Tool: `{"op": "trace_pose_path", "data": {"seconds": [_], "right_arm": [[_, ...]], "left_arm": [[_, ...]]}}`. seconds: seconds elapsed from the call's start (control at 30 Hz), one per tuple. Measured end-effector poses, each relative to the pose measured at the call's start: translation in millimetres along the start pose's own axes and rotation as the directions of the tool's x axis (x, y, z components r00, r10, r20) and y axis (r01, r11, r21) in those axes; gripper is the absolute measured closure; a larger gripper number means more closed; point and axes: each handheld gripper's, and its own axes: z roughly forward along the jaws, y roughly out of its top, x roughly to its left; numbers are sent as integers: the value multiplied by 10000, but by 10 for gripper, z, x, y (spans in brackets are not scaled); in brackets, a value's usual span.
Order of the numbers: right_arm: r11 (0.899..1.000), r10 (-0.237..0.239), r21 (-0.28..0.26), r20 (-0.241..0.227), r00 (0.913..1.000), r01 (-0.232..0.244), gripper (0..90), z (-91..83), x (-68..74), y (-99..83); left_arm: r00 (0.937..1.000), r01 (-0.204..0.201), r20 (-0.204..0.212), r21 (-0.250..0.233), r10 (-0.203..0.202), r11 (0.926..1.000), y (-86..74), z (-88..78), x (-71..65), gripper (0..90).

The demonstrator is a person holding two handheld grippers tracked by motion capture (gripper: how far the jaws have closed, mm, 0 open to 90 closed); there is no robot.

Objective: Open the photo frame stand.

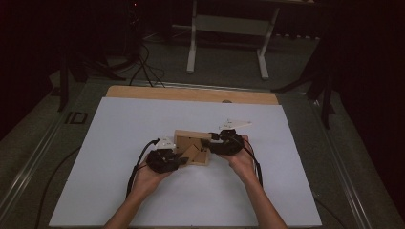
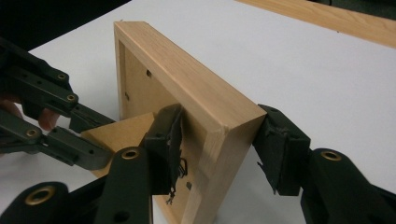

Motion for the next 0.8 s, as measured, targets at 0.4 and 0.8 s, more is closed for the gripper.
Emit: {"op": "trace_pose_path", "data": {"seconds": [0.4, 0.8], "right_arm": [[9967, -806, -81, 206, 9965, 807, 525, -81, 156, -23], [9900, -1405, -25, 692, 9877, 1410, 527, -146, 322, -87]], "left_arm": [[9979, -569, -303, 309, 579, 9979, -46, 1, -94, 759], [9909, -1257, -429, 443, 1276, 9911, -56, -33, -189, 768]]}}
